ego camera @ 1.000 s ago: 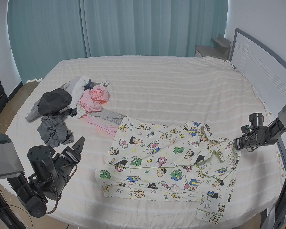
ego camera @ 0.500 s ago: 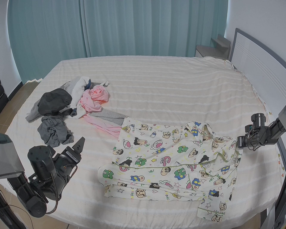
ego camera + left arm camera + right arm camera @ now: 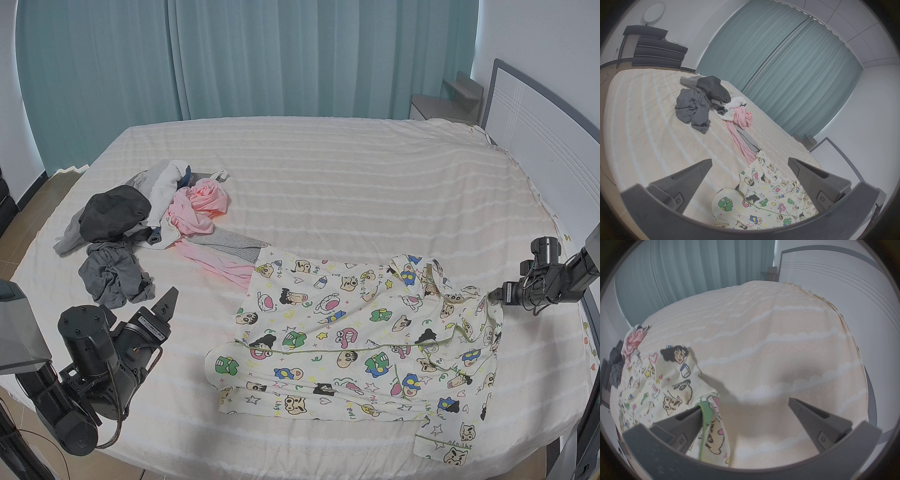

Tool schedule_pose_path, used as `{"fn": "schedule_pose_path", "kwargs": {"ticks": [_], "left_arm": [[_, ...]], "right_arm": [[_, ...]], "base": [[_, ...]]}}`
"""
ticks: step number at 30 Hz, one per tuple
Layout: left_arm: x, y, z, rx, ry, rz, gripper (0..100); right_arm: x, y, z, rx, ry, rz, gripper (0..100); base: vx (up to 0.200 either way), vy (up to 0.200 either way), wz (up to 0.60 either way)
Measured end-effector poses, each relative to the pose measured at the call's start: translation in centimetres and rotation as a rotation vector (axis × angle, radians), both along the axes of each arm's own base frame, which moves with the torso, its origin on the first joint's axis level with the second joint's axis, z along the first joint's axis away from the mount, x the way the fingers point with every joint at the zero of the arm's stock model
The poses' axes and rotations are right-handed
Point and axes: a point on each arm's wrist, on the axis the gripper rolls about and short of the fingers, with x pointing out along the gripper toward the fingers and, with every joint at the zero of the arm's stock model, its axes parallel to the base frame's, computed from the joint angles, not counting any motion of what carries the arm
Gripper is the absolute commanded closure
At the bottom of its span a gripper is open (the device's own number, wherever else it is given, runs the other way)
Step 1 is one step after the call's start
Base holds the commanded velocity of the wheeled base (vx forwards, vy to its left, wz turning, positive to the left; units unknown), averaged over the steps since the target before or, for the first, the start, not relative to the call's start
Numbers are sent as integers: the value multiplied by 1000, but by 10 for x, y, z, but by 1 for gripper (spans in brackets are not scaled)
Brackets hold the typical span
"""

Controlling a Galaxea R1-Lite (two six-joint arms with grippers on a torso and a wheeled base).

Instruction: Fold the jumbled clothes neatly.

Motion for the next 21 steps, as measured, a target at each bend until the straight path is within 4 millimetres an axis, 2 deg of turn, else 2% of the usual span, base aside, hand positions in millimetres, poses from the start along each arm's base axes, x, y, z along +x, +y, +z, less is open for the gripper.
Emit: {"fn": "schedule_pose_path", "kwargs": {"ticks": [3, 6, 12, 14, 18, 21], "left_arm": [[0, 0, 0, 0, 0, -1, 0], [0, 0, 0, 0, 0, -1, 0], [0, 0, 0, 0, 0, -1, 0], [0, 0, 0, 0, 0, 0, 0], [0, 0, 0, 0, 1, -1, 0], [0, 0, 0, 0, 1, -1, 0]], "right_arm": [[1, 1, 8, 29, -30, -22, 0], [0, 11, 23, 77, -73, -27, 0], [-8, 59, 62, 157, -140, 40, 0], [-12, 67, 68, 135, -123, 19, 0], [-14, 62, 73, 102, -108, -40, 0], [-15, 43, 70, 97, -98, -95, 0]], "base": [[0, 0, 0], [0, 0, 0], [0, 0, 0], [0, 0, 0], [0, 0, 0], [0, 0, 0]]}}
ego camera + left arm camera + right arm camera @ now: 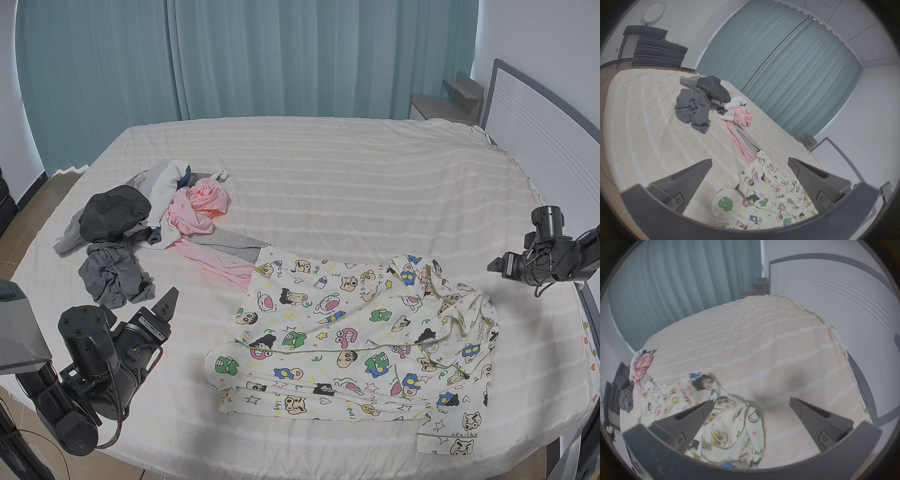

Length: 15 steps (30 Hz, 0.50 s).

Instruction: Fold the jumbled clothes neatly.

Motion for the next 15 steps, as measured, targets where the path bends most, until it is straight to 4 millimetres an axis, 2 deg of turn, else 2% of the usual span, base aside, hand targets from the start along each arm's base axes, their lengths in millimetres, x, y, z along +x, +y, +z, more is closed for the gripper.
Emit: {"fn": "schedule_pose_path", "kwargs": {"ticks": [5, 8, 10, 15], "left_arm": [[0, 0, 0, 0, 0, 1, 0], [0, 0, 0, 0, 0, 2, 0], [0, 0, 0, 0, 0, 2, 0], [0, 0, 0, 0, 0, 1, 0]], "right_arm": [[-3, -34, -10, -17, 33, -70, 0], [-6, -44, -16, 5, 47, -76, 0], [-8, -39, -16, 57, 42, -39, 0], [-15, 5, -4, 205, 19, 83, 0]], "base": [[0, 0, 0], [0, 0, 0], [0, 0, 0], [0, 0, 0]]}}
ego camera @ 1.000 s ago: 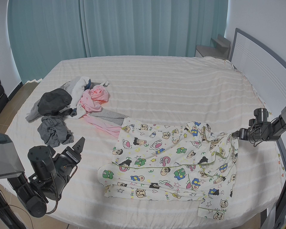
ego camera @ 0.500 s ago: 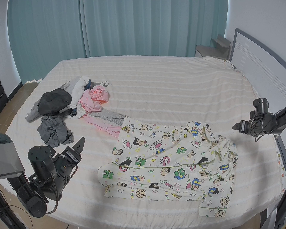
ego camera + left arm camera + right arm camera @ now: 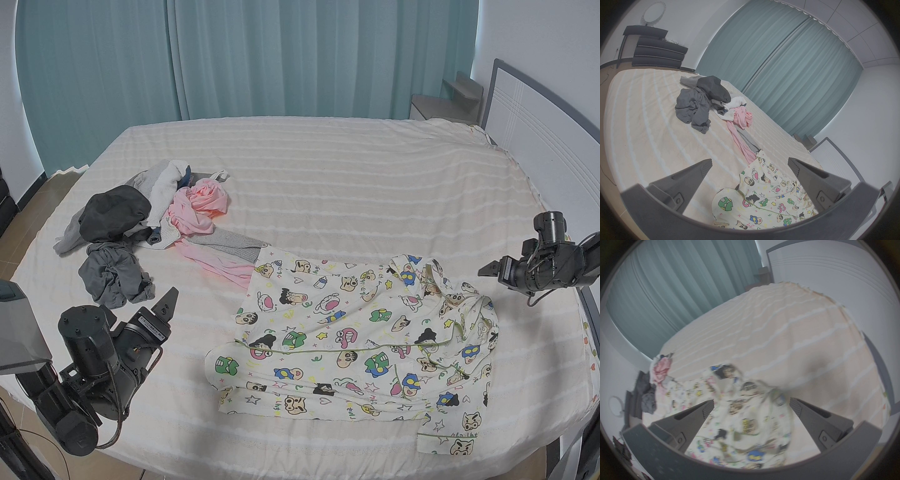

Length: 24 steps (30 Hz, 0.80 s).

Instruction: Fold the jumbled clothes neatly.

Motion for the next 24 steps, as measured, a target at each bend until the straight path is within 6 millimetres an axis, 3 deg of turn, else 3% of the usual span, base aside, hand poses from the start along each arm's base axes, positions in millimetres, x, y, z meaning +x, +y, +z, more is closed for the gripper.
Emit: {"fn": "schedule_pose_path", "kwargs": {"ticks": [11, 16, 24], "left_arm": [[0, 0, 0, 0, 1, 0, 0], [0, 0, -1, 1, 3, 1, 0], [1, 0, -1, 2, 4, 1, 0]], "right_arm": [[-9, 115, 12, 141, -4, 240, 0], [-2, 139, 2, 131, 14, 275, 0], [24, 155, -25, 50, 30, 213, 0]], "base": [[0, 0, 0], [0, 0, 0], [0, 0, 0]]}}
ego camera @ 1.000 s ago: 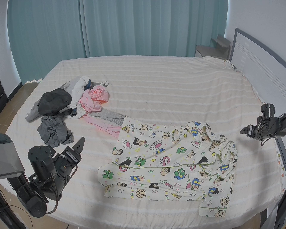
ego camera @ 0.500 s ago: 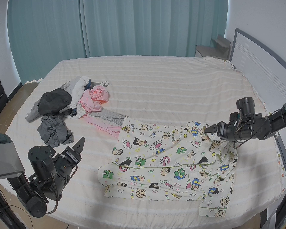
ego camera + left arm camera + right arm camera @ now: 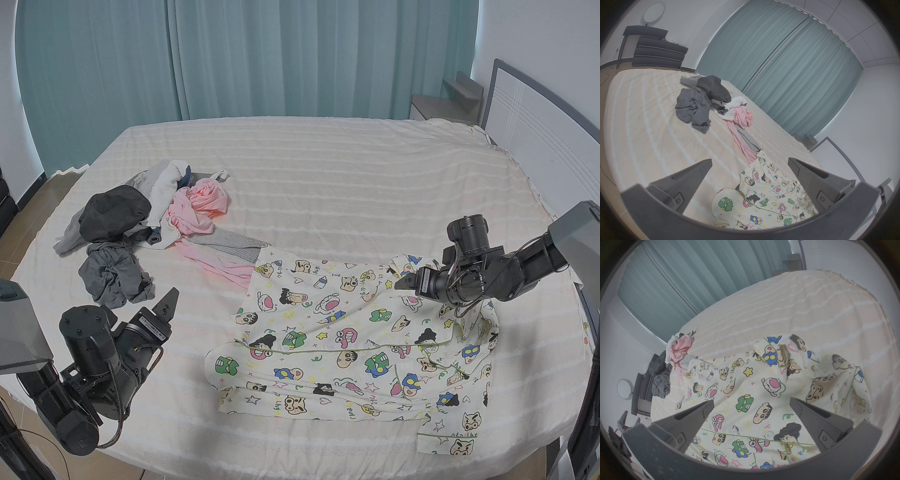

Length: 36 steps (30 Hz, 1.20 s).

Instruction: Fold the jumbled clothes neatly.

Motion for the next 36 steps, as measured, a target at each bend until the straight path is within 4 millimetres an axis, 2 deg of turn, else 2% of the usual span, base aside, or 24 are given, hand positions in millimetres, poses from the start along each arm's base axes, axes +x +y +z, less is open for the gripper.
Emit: {"fn": "schedule_pose_path", "kwargs": {"ticks": [12, 18, 36], "left_arm": [[2, -2, 9, -56, -42, 1, 0], [1, -1, 10, -59, -46, 1, 0], [2, -2, 10, -54, -48, 3, 0]], "right_arm": [[20, 17, -32, -49, 27, -14, 0], [24, 19, -37, -52, 28, -15, 0], [26, 19, -43, -77, 29, -32, 0]], "base": [[17, 0, 0], [200, 0, 0], [0, 0, 0]]}}
